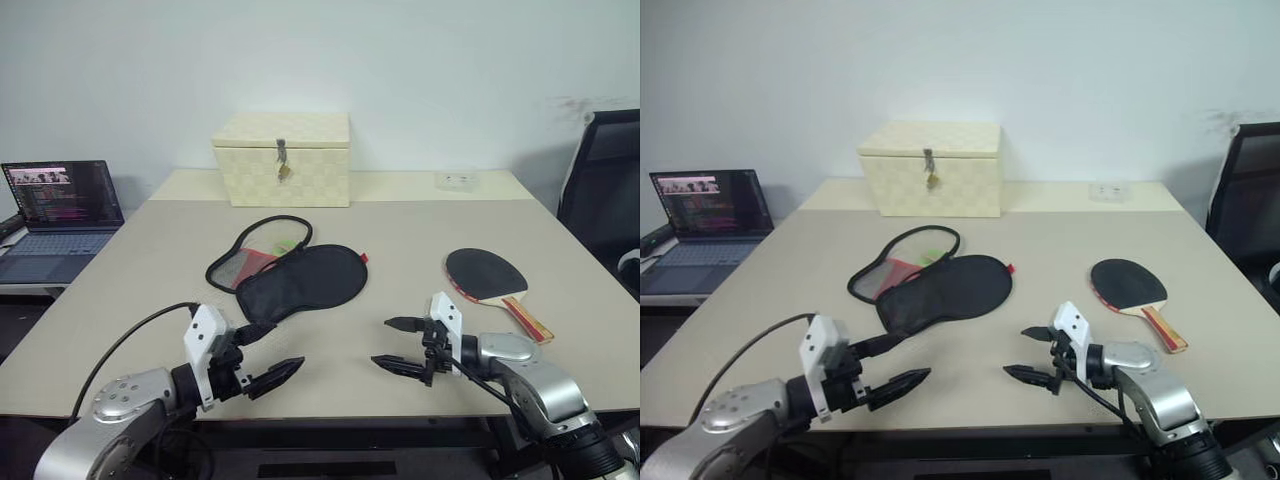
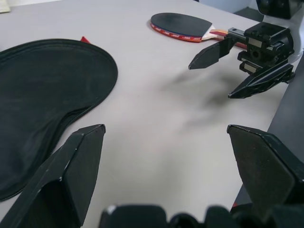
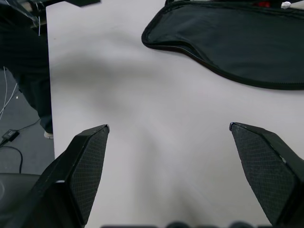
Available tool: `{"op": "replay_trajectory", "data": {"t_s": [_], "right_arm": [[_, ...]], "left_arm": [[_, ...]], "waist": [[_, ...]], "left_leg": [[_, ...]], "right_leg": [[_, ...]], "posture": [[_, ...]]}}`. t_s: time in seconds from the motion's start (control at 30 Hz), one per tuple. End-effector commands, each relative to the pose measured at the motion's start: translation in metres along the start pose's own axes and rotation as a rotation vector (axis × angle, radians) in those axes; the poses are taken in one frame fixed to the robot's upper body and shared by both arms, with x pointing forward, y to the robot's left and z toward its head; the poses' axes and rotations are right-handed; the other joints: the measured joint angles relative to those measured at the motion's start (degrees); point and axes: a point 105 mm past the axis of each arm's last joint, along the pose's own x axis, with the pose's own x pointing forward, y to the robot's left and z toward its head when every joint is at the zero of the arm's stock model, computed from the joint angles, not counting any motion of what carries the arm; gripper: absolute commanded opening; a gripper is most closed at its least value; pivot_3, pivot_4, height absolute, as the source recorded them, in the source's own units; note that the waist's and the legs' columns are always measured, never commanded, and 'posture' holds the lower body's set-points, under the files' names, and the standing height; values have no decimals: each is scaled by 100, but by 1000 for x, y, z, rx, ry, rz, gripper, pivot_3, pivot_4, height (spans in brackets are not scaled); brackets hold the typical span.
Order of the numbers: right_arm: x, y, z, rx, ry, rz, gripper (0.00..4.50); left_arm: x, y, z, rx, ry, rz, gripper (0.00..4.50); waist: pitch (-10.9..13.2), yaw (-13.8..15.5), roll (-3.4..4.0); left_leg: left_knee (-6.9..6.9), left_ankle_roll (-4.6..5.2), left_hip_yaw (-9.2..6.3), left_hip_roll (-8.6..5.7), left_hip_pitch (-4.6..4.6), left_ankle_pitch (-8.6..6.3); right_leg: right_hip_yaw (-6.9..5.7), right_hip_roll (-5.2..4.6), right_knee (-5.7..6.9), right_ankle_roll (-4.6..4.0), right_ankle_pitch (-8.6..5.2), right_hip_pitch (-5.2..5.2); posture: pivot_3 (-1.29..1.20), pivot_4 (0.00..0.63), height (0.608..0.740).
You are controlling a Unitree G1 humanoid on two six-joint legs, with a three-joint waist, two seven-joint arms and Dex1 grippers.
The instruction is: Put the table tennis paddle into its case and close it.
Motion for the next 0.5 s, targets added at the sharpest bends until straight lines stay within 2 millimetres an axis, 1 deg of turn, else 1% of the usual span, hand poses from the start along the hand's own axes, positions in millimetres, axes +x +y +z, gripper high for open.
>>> {"op": "replay_trajectory", "data": {"t_s": [0.03, 0.1, 0.17, 0.23, 0.27, 0.37, 0.43, 0.5], "right_arm": [[-1, 0, 19, -51, -37, 5, 4463], [-5, -7, 22, -62, -36, -21, 4463], [-9, -11, 26, -71, -33, -37, 4463], [-11, -11, 33, -78, -47, -43, 4463], [-13, -11, 40, -76, -69, -55, 4463], [-15, -6, 58, -63, -115, -54, 4463], [-16, 2, 67, -53, -117, -11, 4463], [-16, 6, 74, -100, -109, 12, 4463]], "left_arm": [[6, 6, 7, 58, -39, 4, 4500], [12, 12, 7, 84, -44, -2, 4500], [16, 17, 12, 97, -59, 0, 4500], [16, 20, 13, 86, -64, -19, 4500], [14, 22, 10, 94, -45, -31, 4500], [8, 33, 5, 134, -1, -39, 4500], [4, 44, 5, 160, 15, -32, 4500], [0, 54, 4, 187, 35, -28, 4500]], "waist": [[0, 1, 0], [0, 1, 0], [0, 3, 0], [0, 2, 0], [0, 2, 0], [1, -20, 1], [1, -14, 1], [1, -7, 1]], "left_leg": [[0, 0, 0, 1, 0, 0], [0, 0, 0, 0, 0, 0], [0, 0, 0, -1, 0, 0], [0, 0, 0, -2, -2, 0], [-1, 0, 2, -2, -2, 0], [-6, 0, 9, 0, -4, 0], [-7, 0, 7, 0, -3, 0], [-6, 0, 0, 1, -4, 0]], "right_leg": [[-1, 0, 0, 0, 0, 0], [-2, 1, 1, 0, 0, -1], [-5, 3, 0, 0, 0, -1], [-7, 3, -2, -1, 1, -1], [-7, 3, -3, -1, 1, -1], [-6, 3, -1, -4, 2, -9], [-7, 6, 2, -6, 2, -11], [-9, 7, 3, -6, 0, -10]], "posture": [[0, 150, 740], [0, 150, 740], [0, 150, 740], [0, 150, 740], [0, 150, 740], [0, 150, 740], [0, 150, 740], [0, 150, 740]]}}
